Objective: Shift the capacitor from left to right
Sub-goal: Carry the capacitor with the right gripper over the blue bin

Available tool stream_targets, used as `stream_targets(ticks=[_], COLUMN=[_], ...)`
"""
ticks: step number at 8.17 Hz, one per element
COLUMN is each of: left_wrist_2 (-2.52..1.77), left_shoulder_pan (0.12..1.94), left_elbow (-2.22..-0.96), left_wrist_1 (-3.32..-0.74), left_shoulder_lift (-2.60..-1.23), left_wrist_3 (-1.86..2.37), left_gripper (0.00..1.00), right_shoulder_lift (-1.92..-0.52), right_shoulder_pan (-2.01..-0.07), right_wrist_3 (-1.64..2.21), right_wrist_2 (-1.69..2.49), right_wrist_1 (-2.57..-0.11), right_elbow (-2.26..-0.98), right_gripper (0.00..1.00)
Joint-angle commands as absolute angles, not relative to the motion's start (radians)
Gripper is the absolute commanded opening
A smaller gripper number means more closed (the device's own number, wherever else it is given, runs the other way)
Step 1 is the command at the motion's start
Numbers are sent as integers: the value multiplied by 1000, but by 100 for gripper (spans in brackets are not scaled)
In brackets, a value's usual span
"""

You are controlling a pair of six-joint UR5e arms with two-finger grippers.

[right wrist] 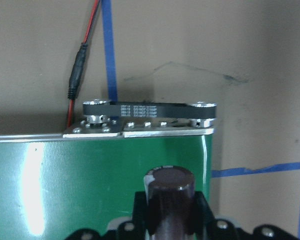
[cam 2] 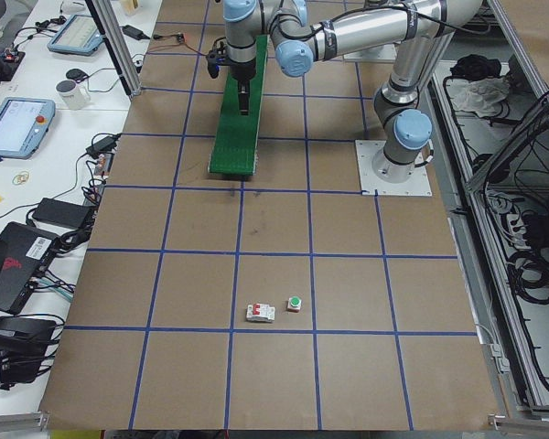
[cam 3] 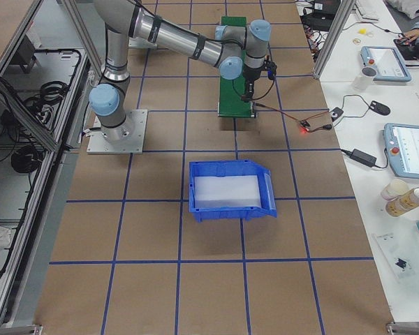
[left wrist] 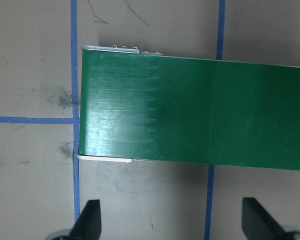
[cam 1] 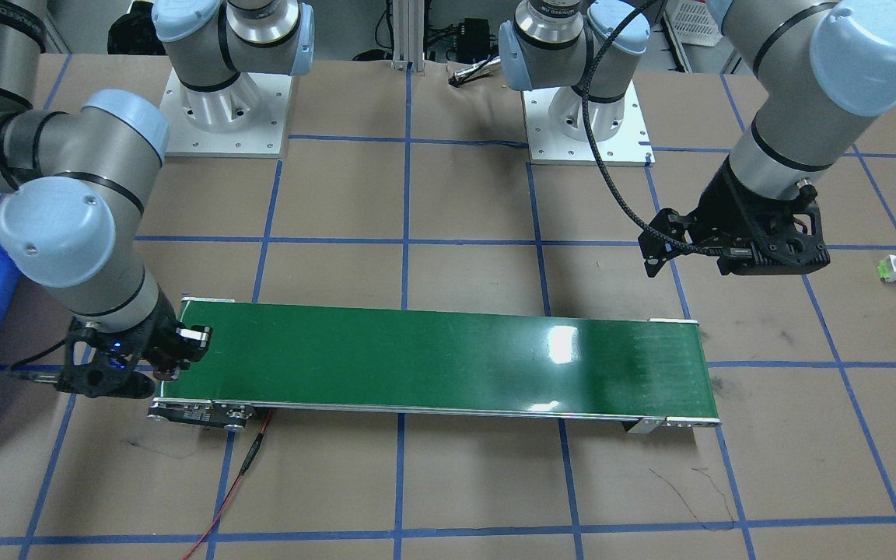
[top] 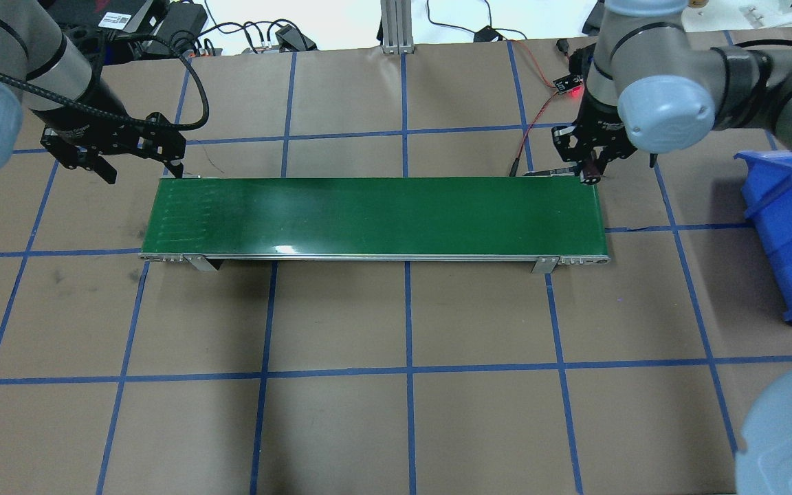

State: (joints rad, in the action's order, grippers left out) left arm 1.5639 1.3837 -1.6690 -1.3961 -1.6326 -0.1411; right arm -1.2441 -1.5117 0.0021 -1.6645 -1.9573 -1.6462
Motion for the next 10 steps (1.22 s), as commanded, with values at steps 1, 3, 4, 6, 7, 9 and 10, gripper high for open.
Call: stream_targets(ticks=[1,3,4,6,7,9,10], left_wrist_2=[1565,1566,1565,1568,1565,1572,1572], left_shoulder_pan=[1384,1384,1385,1384,1384,1381,1381], left_elbow=[-1669,-1669,-1669,-1669,-1669,-1670,-1675], left_wrist_1=[-1396,-1394,-1394,-1396,-1394,-1396,-1394], left_shoulder_lift=[-1634,-1634,-1634,-1634,-1632,-1632,-1632], left_wrist_3=[-143,-143,-143,-143,-161,-143,-143], left_gripper=[100,100,100,100,100,100,100], right_shoulder_lift=[-1296,-1310,-1316,-1313,-1298,-1224,-1188], right_shoulder_pan=[-1351,-1200,-1139,-1034,-982,-908,-907], right_wrist_3=[-192,-424,-522,-690,-769,-849,-870], right_wrist_2=[-1687,-1690,-1693,-1694,-1692,-1678,-1680], right_wrist_1=[-1915,-1908,-1908,-1916,-1919,-1972,-2015], right_elbow=[-1609,-1594,-1579,-1575,-1577,-1586,-1586], right_gripper=[0,0,0,0,0,0,0])
